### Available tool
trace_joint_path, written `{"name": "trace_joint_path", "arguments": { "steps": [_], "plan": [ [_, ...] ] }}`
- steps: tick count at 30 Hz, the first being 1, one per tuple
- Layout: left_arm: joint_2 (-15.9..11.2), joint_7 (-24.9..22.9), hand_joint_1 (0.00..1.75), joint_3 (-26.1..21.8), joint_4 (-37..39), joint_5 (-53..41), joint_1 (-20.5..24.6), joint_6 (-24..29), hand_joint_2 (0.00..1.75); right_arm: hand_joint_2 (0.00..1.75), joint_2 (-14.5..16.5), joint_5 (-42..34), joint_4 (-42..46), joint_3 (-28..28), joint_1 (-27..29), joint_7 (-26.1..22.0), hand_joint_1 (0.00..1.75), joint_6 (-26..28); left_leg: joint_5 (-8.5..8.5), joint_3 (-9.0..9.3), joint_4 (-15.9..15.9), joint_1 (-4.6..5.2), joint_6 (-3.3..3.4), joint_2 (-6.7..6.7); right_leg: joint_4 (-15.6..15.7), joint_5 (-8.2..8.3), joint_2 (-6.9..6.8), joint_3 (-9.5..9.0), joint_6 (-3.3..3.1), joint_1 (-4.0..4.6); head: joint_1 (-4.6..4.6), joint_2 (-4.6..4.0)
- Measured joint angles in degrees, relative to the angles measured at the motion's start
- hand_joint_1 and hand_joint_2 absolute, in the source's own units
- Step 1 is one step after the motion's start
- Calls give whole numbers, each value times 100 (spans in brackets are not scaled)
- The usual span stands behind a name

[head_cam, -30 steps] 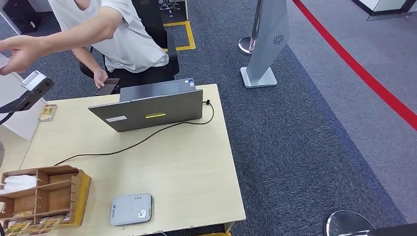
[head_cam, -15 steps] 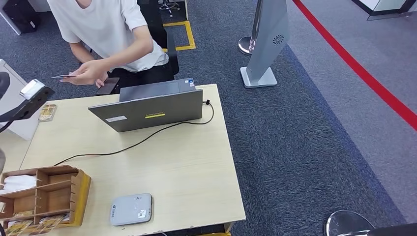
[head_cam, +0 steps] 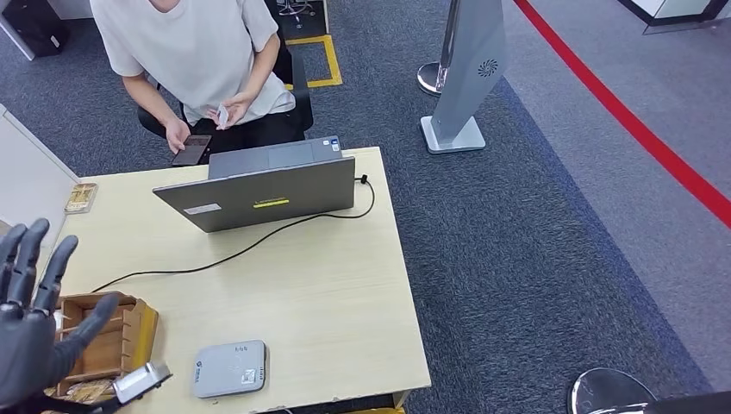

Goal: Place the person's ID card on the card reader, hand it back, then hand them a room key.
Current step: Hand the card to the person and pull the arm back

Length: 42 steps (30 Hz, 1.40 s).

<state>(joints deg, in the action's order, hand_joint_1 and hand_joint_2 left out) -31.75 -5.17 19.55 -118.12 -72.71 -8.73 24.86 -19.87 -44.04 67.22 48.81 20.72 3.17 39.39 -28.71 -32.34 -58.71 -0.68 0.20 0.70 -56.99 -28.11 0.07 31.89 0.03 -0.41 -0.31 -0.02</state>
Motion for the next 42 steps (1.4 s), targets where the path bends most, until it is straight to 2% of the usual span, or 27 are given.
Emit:
{"name": "trace_joint_path", "arguments": {
  "steps": [3,7,12,15,21,25,29,32,36,39,42],
  "plan": [
    [-170,-394,0,212,-232,-116,-667,-18,175,175,41,570,314,-360,252,332,0,-1,-3,-1,0,0,2,-2,0,-4,-2,0,2,1,3,0],
    [-394,-1053,0,622,-383,-109,-1094,-87,175,175,120,1034,608,-785,502,611,0,-110,-3,1,0,-1,1,-7,0,-4,-9,-4,2,1,3,0],
    [-668,-2037,0,1421,-435,84,-1270,-265,175,175,151,1522,799,-1448,827,845,0,-877,-3,2,0,0,1,-13,0,-3,-15,-9,2,1,-2,0],
    [-790,-2530,0,1817,-435,268,-1311,-264,175,175,238,1913,922,-1865,997,1050,0,-1099,-3,4,0,0,1,-15,0,-3,-15,-9,3,1,-3,0],
    [-937,-3368,0,2289,-359,441,-1393,-223,175,175,665,2960,1125,-2745,1301,1515,0,-1821,-3,4,0,-2,1,-17,0,-4,-15,-10,1,1,-4,0],
    [-876,-3447,0,2189,-144,495,-1706,-145,175,175,1200,3884,1277,-3528,1506,1826,0,-2485,-4,3,1,-6,0,-17,0,-7,-15,-8,-3,3,-3,0],
    [-761,-3460,0,1868,69,577,-1979,38,175,175,2045,5118,1507,-4510,1594,2061,0,-3306,-3,3,2,-11,-1,-18,-1,-11,-16,-10,-8,5,-3,0],
    [-633,-3461,0,1607,230,616,-2142,203,175,175,2629,5776,1599,-5258,1582,1936,0,-4106,-3,4,3,-11,-1,-18,-1,-11,-16,-13,-9,5,-4,0],
    [-384,-3457,0,1206,512,639,-2303,447,175,175,3255,6593,1589,-6576,1409,1512,0,-5394,-3,6,3,-9,-1,-22,-1,-11,-19,-18,-9,5,-3,0],
    [-230,-3435,0,976,679,638,-2381,615,175,175,3516,6756,1555,-7269,1311,1388,0,-5630,-3,7,3,-6,-1,-25,0,-11,-23,-23,-9,5,0,0],
    [-117,-3402,0,793,806,630,-2430,714,175,175,3656,6805,1528,-7638,1261,1348,0,-5667,-6,7,3,-4,3,-26,2,-11,-23,-24,-8,4,4,0]
  ]
}}
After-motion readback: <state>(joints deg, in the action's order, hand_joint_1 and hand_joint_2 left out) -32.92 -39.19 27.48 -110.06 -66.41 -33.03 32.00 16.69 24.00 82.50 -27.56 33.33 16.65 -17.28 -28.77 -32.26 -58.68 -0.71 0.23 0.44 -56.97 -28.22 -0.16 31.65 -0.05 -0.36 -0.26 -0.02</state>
